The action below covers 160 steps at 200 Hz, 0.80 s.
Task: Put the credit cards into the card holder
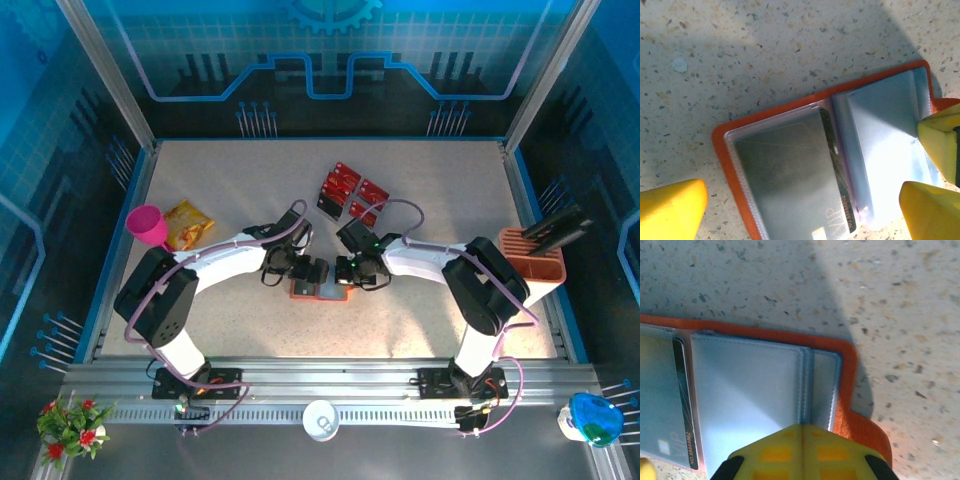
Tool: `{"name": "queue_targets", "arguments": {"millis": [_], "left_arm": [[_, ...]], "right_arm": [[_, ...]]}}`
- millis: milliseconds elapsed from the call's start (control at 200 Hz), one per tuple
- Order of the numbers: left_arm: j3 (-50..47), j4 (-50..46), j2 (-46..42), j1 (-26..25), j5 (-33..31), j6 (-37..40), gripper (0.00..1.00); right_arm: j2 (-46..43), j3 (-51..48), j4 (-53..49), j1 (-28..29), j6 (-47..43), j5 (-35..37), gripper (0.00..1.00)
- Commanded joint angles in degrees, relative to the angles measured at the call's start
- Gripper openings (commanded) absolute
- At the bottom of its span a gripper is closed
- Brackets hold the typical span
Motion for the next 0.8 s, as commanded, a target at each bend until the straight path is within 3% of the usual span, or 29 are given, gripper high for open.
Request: {"name": "queue_targets", "arguments": {"millis": [0,625,795], "left_arm": [[-1.04,0.48,0.68,-0.30,1.32,1.26,0.99],[-3.97,1.19,4.60,-0.31,-1.12,1.85,0.99],[-5.22,1.52,5.70,-0.19,-1.04,1.70,0.97]], "right_arm": [[2.29,-0.13,0.26,-0.15,0.08,-1.39,0.00],[0.49,-2.31,2.03,-0.75,2.38,-2.32,0.00],[-1.36,-3.27,3.18,-2.17,3.37,-2.32,0.22]]}}
